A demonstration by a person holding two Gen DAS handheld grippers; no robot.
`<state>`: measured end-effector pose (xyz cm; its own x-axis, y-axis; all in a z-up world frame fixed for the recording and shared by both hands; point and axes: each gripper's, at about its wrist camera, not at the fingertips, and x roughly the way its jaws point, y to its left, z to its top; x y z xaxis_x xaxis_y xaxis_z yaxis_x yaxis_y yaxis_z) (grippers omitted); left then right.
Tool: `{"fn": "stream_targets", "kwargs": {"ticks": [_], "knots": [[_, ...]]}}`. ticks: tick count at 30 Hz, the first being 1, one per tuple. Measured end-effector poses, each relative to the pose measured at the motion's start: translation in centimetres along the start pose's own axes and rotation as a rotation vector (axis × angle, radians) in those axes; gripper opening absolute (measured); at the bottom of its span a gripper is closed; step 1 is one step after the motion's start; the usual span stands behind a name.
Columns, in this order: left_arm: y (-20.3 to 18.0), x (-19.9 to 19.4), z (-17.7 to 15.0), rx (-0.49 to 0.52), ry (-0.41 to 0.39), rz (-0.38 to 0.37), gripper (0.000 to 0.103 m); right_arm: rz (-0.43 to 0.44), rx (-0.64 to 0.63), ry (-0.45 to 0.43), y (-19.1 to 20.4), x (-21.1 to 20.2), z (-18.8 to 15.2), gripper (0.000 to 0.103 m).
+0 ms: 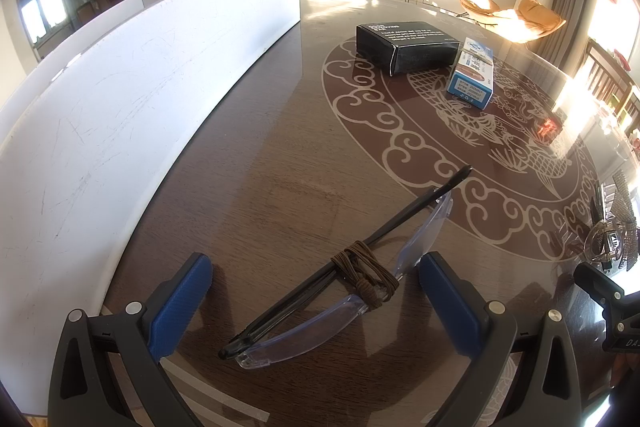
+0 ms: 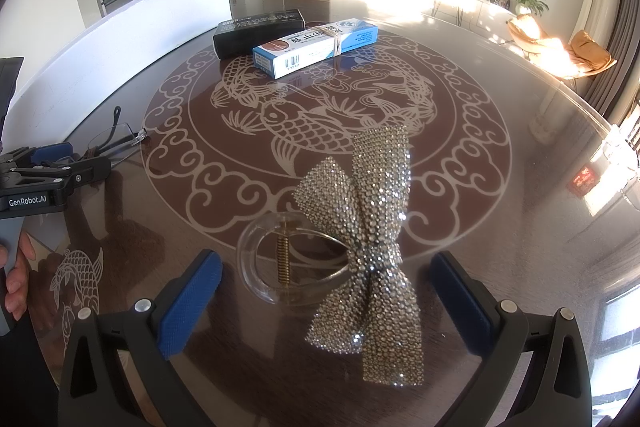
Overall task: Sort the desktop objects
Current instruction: 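Lift the rhinestone bow clip with the right tool and hold it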
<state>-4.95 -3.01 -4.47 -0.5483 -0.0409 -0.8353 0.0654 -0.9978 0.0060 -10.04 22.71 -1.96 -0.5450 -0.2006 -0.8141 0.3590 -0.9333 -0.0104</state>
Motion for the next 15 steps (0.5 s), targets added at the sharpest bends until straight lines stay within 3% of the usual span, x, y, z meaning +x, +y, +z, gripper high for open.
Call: {"fn": "stream_targets", "kwargs": {"ticks": [15], "knots": [[-0.04,0.05,0.0,0.0,0.0,0.0,0.103,0.0,0.0,0.0,0.0,0.0,0.01,0.103]]}}
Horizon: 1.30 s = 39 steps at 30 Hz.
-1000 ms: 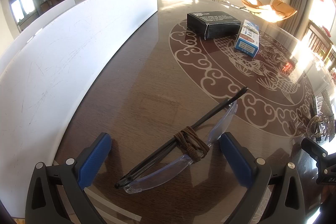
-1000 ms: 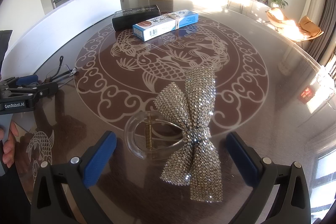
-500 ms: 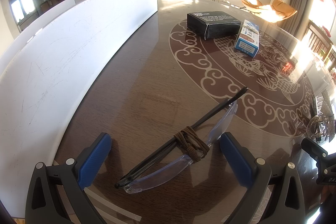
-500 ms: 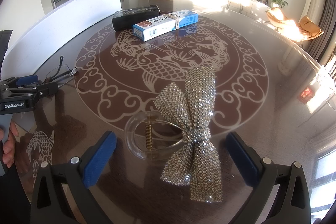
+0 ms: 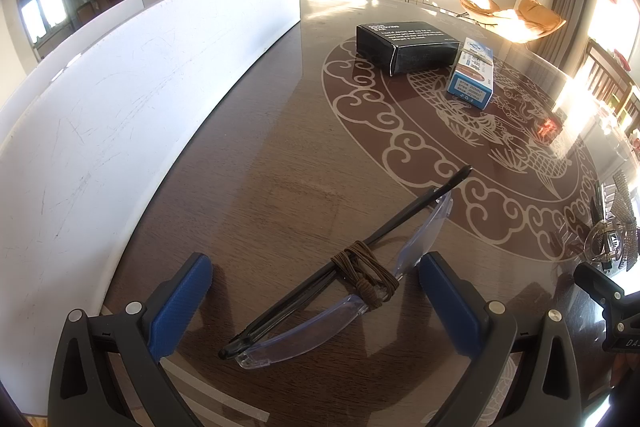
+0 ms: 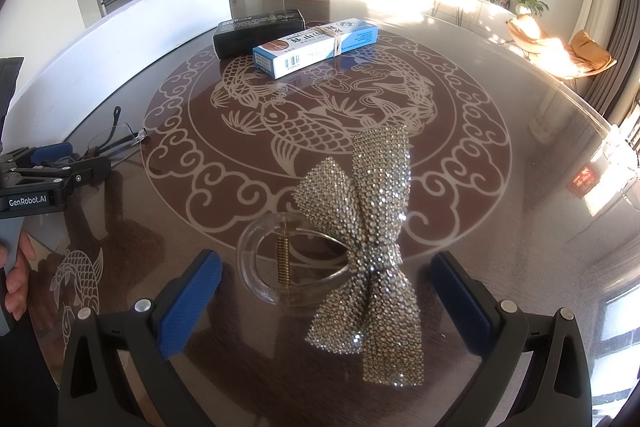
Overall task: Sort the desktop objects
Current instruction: 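Lift the rhinestone bow clip with the right tool and hold it, then close the left tool on the cord-wrapped glasses while the right tool holds the bow clip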
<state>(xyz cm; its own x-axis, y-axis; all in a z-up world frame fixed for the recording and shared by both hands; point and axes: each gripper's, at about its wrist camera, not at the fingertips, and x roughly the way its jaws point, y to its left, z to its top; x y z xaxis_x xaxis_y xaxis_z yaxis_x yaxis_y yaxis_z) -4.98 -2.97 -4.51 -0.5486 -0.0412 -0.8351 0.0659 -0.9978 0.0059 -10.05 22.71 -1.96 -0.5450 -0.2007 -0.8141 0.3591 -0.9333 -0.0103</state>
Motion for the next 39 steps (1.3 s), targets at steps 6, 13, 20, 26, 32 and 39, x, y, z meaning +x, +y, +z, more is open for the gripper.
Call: {"fn": "stream_targets", "kwargs": {"ticks": [6,13,20,26,32,39], "knots": [[0.0,0.0,0.0,0.0,0.0,0.0,0.103,0.0,0.0,0.0,0.0,0.0,0.0,0.103],[0.0,0.0,0.0,0.0,0.0,0.0,0.103,0.0,0.0,0.0,0.0,0.0,0.0,0.103],[-0.1,0.0,0.0,-0.001,0.0,0.0,0.103,0.0,0.0,0.0,0.0,0.0,0.0,0.103],[-0.7,0.4,0.5,0.156,0.109,-0.104,0.103,0.0,0.0,0.0,0.0,0.0,0.0,0.103],[-0.2,0.0,-0.1,0.36,0.183,-0.201,0.103,0.0,0.0,0.0,0.0,0.0,0.1,0.103],[-1.9,-0.1,0.7,0.404,0.093,-0.237,0.056,0.0,0.0,0.0,0.0,0.0,0.0,0.103]]}}
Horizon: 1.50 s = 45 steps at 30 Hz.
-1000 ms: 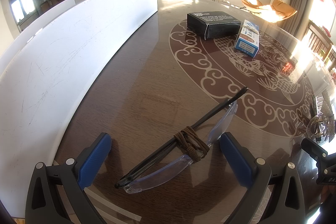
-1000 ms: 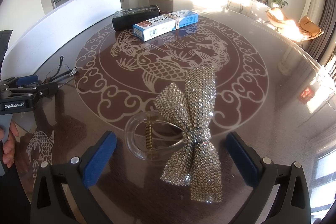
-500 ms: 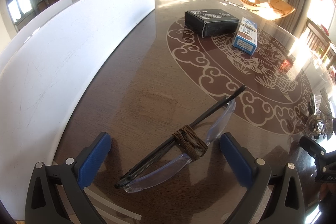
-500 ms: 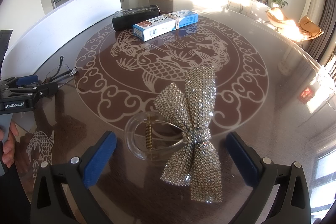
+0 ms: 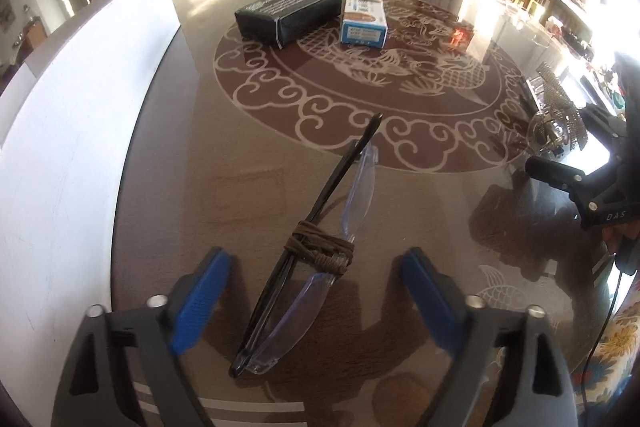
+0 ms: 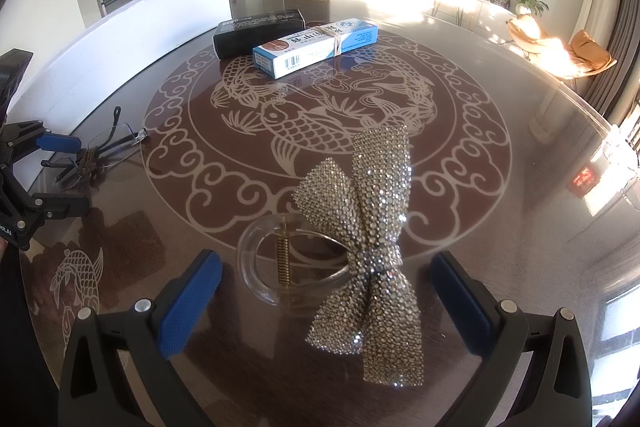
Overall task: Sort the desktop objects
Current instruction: 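Close the left tool on the cord-wrapped glasses while the right tool holds the bow clip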
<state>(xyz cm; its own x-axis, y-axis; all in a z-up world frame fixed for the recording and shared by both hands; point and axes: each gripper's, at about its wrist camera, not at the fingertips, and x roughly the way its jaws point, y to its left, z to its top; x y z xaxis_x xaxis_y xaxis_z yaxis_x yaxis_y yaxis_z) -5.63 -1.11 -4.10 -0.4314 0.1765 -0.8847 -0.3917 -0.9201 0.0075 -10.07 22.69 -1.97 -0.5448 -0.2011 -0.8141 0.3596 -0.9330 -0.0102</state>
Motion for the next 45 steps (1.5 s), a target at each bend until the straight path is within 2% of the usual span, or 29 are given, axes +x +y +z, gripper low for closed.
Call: {"fn": "stream_targets", "kwargs": {"ticks": [1,2,5,7,10,14,15,16,17,19,21,25,28,30,33,36,39,41,44,45], "knots": [[-0.2,-0.4,-0.1,0.004,-0.002,0.007,0.032,0.0,0.0,0.0,0.0,0.0,0.1,0.103],[-0.2,-0.5,-0.1,-0.006,0.007,0.008,0.03,0.0,0.0,0.0,0.0,0.0,0.0,0.103],[-0.3,-0.8,-0.6,-0.019,0.0,0.033,0.027,0.012,-0.012,0.004,0.0,0.0,-0.1,0.103],[-0.3,-1.4,-1.2,-0.046,-0.013,0.042,0.027,0.051,-0.036,0.032,-0.2,-0.3,0.1,0.103],[-0.3,-2.8,-1.9,-0.102,-0.054,0.033,0.027,0.119,0.003,0.033,-1.0,-1.0,0.0,0.103],[-0.3,-3.6,-2.1,-0.147,-0.081,0.032,0.027,0.138,0.047,0.007,-1.4,-1.0,0.5,0.102],[-0.2,-3.8,-2.2,-0.159,-0.086,0.03,0.027,0.136,0.059,0.008,-1.5,-0.8,0.6,0.081],[-0.1,-4.1,-2.4,-0.173,-0.095,0.026,0.027,0.1,0.062,0.014,-1.6,-0.6,0.7,0.054],[0.1,-4.7,-2.6,-0.188,-0.108,0.019,0.027,0.068,0.049,0.015,-1.5,-0.8,1.0,0.052],[0.7,-6.3,-2.9,-0.221,-0.141,-0.004,0.027,0.084,0.076,0.039,-1.9,-1.2,1.3,0.052],[1.8,-8.3,-2.9,-0.256,-0.181,-0.031,0.027,0.055,0.037,0.027,-1.4,-2.4,1.7,0.052],[5.7,-13.0,-2.1,-0.324,-0.266,-0.054,0.027,0.091,-0.038,-0.012,0.9,-5.0,5.0,0.052],[10.3,-16.2,-2.0,-0.388,-0.312,-0.022,0.027,0.157,-0.094,-0.073,4.8,-6.7,9.2,0.052],[13.6,-17.5,-2.5,-0.429,-0.317,0.039,0.027,0.219,-0.136,-0.11,8.4,-7.3,12.3,0.052],[19.0,-18.0,-3.9,-0.51,-0.281,0.115,0.027,0.325,-0.204,-0.15,15.1,-7.5,16.4,0.052],[23.9,-17.3,-5.9,-0.589,-0.216,0.192,0.027,0.452,-0.275,-0.166,22.6,-7.1,19.1,0.052],[27.5,-15.9,-7.7,-0.644,-0.147,0.248,0.027,0.561,-0.366,-0.148,30.1,-6.2,19.8,0.052],[29.1,-14.8,-8.8,-0.683,-0.102,0.271,0.029,0.61,-0.426,-0.103,34.4,-4.7,19.2,0.052],[30.7,-13.4,-10.3,-0.765,-0.019,0.317,0.035,0.628,-0.478,0.009,38.7,-1.5,17.6,0.053],[30.9,-13.3,-10.8,-0.784,-0.014,0.31,0.044,0.636,-0.478,0.058,39.5,-0.2,17.1,0.055]]}}
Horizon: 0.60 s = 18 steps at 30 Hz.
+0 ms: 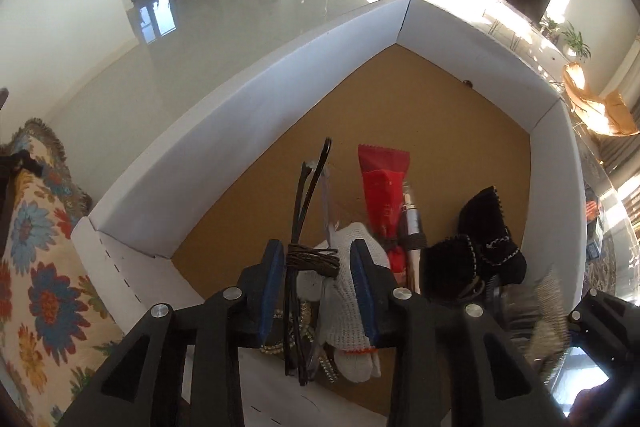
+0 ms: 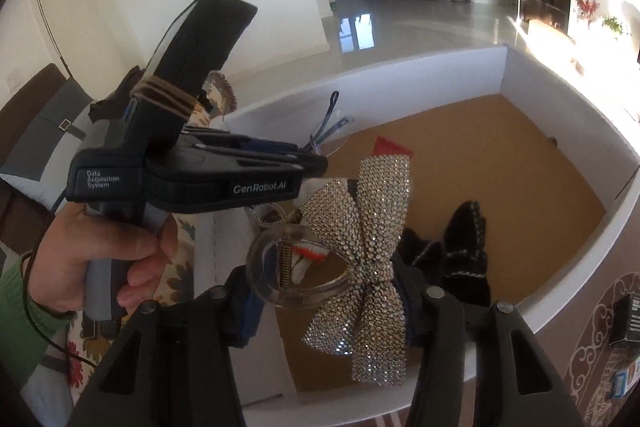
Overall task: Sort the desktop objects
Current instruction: 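Close the left tool on the cord-wrapped glasses while the right tool holds the bow clip, then drop the glasses and bow clip into the white bin with both tools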
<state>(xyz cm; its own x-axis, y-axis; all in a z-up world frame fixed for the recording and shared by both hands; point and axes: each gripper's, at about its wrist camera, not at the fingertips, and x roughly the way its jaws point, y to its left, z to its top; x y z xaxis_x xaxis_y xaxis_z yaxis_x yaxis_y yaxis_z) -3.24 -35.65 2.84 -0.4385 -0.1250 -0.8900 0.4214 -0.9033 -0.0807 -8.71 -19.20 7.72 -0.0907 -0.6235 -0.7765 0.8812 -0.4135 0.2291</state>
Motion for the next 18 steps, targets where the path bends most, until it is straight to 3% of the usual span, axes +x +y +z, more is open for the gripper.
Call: {"fn": "stream_targets", "kwargs": {"ticks": [2,3,6,8,10,13,16,18], "knots": [[0.4,-0.4,-0.7,-0.021,-0.017,-0.018,0.061,0.034,0.027,0.056,-0.4,2.0,-0.6,0.079],[0.3,-0.9,-1.1,-0.023,-0.042,-0.025,0.066,0.04,0.039,0.05,-0.6,2.1,-1.0,0.085],[-1.0,-2.8,-2.4,-0.012,-0.105,-0.024,0.066,0.064,0.073,-0.036,-1.6,-0.2,-2.1,0.086],[-2.6,-4.5,-3.6,0.004,-0.151,-0.062,0.066,0.03,0.079,-0.124,-2.2,-3.0,-2.8,0.089],[-5.4,-6.6,-4.8,0.05,-0.191,-0.123,0.066,-0.051,0.073,-0.238,-3.1,-6.8,-4.8,0.101],[-11.3,-10.0,-7.1,0.171,-0.229,-0.266,0.066,-0.238,0.094,-0.35,-5.3,-11.5,-9.7,0.103],[-18.0,-12.2,-9.5,0.305,-0.236,-0.406,0.086,-0.443,0.16,-0.311,-9.4,-13.8,-15.9,0.103],[-22.3,-12.8,-11.6,0.383,-0.231,-0.487,0.101,-0.565,0.207,-0.232,-12.2,-14.6,-20.5,0.103]]}}
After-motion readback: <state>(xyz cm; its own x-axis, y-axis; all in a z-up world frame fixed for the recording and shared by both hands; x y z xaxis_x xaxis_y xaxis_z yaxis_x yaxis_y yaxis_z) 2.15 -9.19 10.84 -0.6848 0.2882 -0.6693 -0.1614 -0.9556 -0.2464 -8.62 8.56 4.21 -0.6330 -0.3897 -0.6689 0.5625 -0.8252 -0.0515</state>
